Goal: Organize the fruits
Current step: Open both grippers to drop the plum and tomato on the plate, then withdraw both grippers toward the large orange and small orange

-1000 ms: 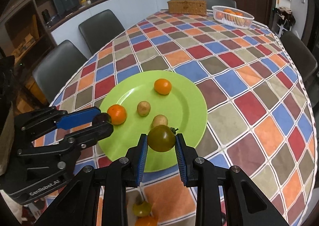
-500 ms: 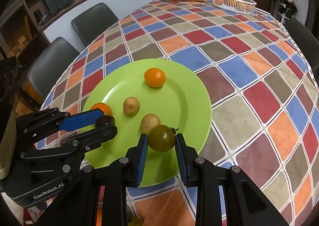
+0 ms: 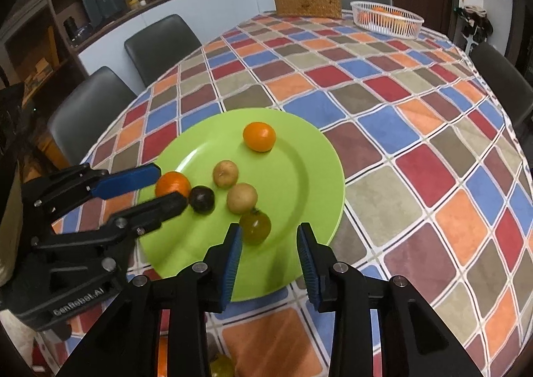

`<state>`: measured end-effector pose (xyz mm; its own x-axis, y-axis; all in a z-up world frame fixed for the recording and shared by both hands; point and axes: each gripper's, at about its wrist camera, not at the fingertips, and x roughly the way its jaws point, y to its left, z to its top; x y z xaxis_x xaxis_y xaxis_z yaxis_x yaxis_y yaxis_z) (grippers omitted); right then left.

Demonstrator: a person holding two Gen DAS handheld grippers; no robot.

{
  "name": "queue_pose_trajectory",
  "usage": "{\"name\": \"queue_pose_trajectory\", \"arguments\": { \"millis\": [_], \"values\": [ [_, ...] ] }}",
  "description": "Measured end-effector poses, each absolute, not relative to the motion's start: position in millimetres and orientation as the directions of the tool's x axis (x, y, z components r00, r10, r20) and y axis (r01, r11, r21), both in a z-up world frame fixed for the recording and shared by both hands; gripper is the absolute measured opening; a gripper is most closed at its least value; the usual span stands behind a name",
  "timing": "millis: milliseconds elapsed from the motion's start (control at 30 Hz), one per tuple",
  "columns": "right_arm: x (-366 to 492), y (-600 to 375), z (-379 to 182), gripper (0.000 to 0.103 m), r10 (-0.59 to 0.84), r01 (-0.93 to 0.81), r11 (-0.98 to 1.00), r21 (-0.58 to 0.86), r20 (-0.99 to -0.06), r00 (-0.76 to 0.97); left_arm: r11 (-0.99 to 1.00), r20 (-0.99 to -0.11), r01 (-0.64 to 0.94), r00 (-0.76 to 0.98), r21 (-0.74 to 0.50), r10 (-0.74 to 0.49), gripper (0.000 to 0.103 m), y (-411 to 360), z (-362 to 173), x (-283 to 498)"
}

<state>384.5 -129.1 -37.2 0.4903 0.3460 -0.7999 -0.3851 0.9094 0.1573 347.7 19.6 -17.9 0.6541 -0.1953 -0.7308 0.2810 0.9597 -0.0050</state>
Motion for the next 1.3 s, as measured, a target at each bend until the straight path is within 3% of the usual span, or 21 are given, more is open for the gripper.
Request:
{"name": "queue_pose_trajectory", "arguments": {
  "millis": [400,533,867,1300],
  "values": [
    [321,-141,0,0.035,0.357,-0.405,0.907,0.119,-0.729,0.584,0.946,-0.676,0.32,0.707,0.047,-0.206,0.041,13,17,282],
    [296,-146,10,0.035,0.364,-0.407,0.906,0.117,-0.706,0.608,0.941,-0.644,0.331,0.734,0.066,-0.213,0.049,9,30,257],
    [243,-155,25,0.035,0.369,-0.417,0.904,0.091,-0.659,0.656,0.928,-0.619,0.361,0.751,0.091,-0.231,0.056,0,39,208],
    [217,-151,-7,0.035,0.349,-0.442,0.895,0.065,-0.719,0.601,0.871,-0.671,0.472,0.692,0.139,-0.268,0.057,-12,1,183]
  ]
}}
